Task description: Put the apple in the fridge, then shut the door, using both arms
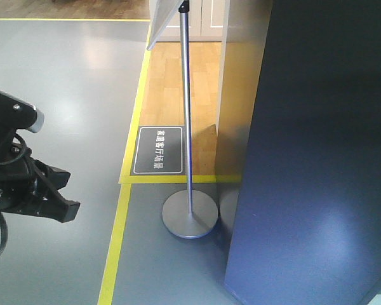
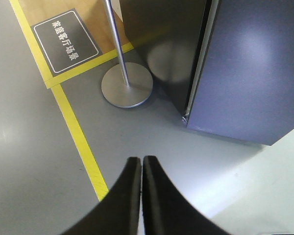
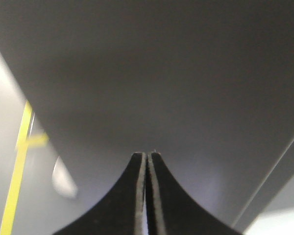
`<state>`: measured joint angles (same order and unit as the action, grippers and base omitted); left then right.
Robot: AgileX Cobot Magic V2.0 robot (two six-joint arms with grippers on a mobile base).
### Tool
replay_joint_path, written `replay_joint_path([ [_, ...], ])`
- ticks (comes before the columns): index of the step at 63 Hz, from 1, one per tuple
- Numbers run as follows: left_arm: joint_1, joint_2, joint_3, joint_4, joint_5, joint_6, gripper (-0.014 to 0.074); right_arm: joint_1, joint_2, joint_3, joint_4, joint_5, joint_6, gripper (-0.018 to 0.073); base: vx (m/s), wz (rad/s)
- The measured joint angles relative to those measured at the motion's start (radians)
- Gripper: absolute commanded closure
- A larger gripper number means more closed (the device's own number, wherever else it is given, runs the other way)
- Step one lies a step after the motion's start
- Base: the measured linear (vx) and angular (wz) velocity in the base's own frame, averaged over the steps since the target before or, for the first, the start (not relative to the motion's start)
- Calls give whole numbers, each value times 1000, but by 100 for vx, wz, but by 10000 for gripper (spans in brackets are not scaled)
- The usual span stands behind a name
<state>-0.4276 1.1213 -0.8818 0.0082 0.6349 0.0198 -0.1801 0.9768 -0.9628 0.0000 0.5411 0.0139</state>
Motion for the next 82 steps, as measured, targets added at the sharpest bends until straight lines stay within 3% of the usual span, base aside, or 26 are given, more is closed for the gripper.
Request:
replay_joint_path([
  [13,0,0,0,0,0,0,603,-77,61,0,0,-150,0,563,0,0],
  [21,0,0,0,0,0,0,603,-109,122,-19,0,-176,-1,563,0,0],
  [65,0,0,0,0,0,0,603,-112,616,-425,-38,-225,-4,563,0,0],
  [82,0,0,0,0,0,0,603,-112,750,-587,-38,-169,-4,563,0,0],
])
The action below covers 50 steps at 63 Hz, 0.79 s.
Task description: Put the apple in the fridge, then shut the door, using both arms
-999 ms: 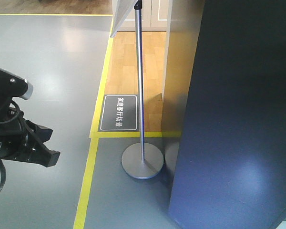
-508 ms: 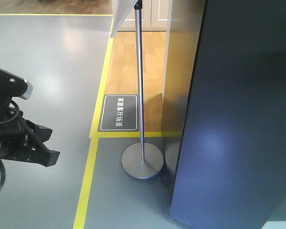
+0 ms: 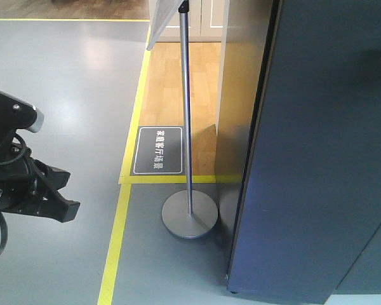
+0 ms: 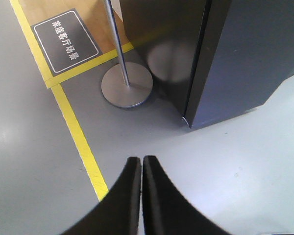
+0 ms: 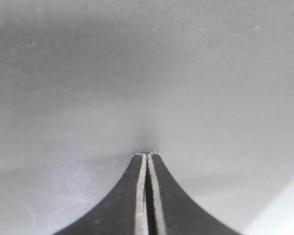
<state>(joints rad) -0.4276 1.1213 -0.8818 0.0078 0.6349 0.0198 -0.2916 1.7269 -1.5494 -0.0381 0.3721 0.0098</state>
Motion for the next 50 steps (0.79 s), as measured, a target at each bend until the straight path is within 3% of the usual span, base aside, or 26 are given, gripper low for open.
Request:
replay_joint_path([
  [24,0,0,0,0,0,0,603,0,108,-59,2,-94,0,563,0,0],
  [40,0,0,0,0,0,0,603,0,27,-60,4,39,-1,563,0,0],
  [50,0,0,0,0,0,0,603,6,-103,36,4,71,-52,563,0,0],
])
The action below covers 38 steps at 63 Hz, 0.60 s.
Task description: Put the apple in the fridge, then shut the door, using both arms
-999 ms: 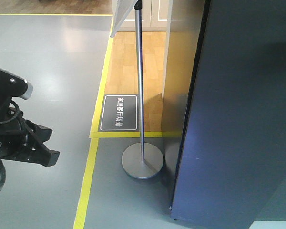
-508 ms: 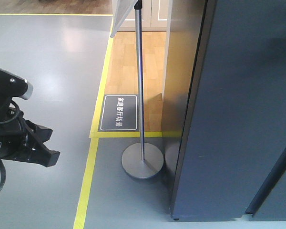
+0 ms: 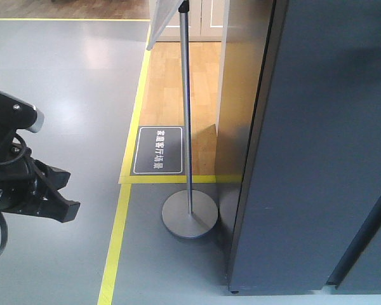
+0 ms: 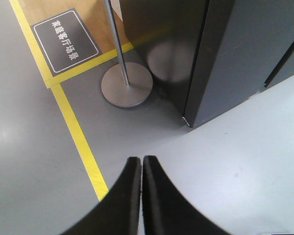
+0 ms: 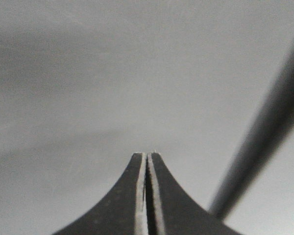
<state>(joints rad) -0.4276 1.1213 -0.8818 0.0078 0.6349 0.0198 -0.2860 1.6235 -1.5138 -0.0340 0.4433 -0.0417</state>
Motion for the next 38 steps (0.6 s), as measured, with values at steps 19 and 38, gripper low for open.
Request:
replay_joint_path([
  [19,0,0,0,0,0,0,603,81,-299,295,65,89,-79,563,0,0],
  [38,0,0,0,0,0,0,603,198,-622,530,69,208,-85,563,0,0],
])
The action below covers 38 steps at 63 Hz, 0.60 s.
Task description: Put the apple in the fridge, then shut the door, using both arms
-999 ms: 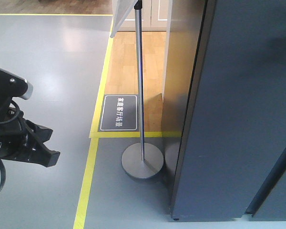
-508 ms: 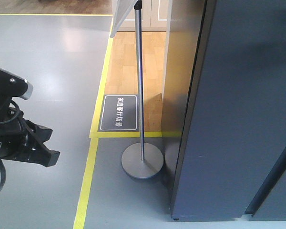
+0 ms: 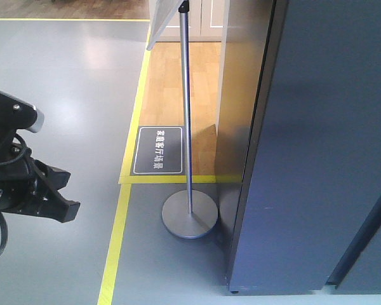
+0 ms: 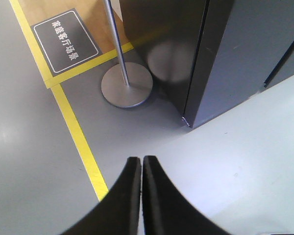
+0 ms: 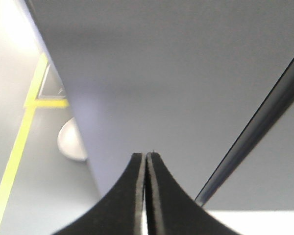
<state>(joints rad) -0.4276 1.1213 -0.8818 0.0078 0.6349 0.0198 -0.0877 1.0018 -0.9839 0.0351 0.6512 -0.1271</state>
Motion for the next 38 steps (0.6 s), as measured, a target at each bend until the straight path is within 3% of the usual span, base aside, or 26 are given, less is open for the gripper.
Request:
replay_joint_path([
  [24,0,0,0,0,0,0,603,29,-353,192,-40,195,-1,563,0,0],
  [38,0,0,0,0,0,0,603,124,-552,319,-42,300,23,563,0,0],
])
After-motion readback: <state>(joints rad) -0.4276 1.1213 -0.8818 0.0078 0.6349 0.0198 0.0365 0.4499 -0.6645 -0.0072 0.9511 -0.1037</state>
